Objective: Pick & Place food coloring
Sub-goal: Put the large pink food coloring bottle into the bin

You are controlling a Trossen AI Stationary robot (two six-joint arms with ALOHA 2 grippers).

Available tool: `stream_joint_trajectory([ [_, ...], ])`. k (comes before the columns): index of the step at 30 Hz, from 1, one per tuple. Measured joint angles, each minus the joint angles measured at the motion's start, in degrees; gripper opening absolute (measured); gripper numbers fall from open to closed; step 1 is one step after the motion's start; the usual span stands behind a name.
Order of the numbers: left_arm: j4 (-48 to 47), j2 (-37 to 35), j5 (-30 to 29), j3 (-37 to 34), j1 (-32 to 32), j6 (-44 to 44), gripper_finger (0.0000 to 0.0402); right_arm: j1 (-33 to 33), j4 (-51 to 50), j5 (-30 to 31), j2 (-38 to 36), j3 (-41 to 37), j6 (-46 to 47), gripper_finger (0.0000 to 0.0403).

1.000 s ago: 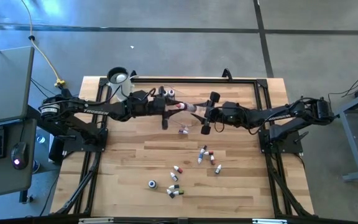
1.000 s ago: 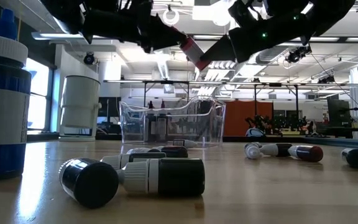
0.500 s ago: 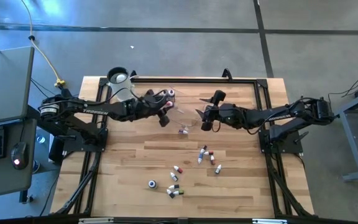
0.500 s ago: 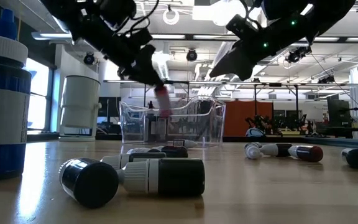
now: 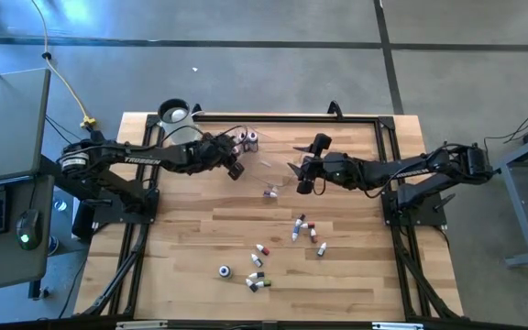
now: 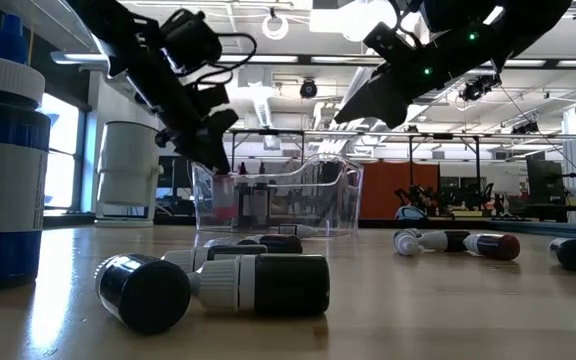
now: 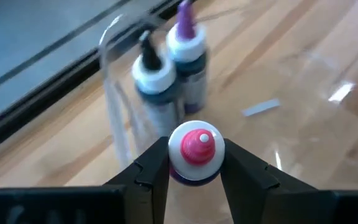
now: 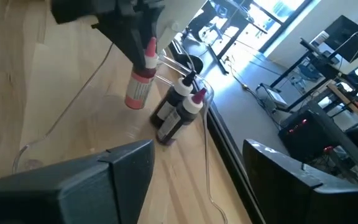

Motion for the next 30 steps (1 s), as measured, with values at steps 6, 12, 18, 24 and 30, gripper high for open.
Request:
stream_joint_trajectory([
  [6,0.9,1.7,1.6,0.2,3.2,0.3,0.0125,0.0,0.0,-1.0,0.0,0.0,-0.5,0.0237],
  [12,3.4,2.4,2.0,0.1,3.4,4.4,0.0127,0.0,0.0,-2.3,0.0,0.0,-0.6,0.0239],
  [18,4.3,2.4,2.0,0.0,3.4,4.5,0.0128,0.0,0.7,-2.3,0.0,0.0,-0.6,0.0239],
  [24,4.3,2.4,2.0,0.0,3.4,4.8,0.0137,0.0,0.9,-2.3,0.0,0.0,-0.7,0.0239],
  [30,4.2,2.5,3.1,0.0,3.4,6.3,0.0172,0.0,0.9,-2.4,0.0,0.0,-0.7,0.0240],
])
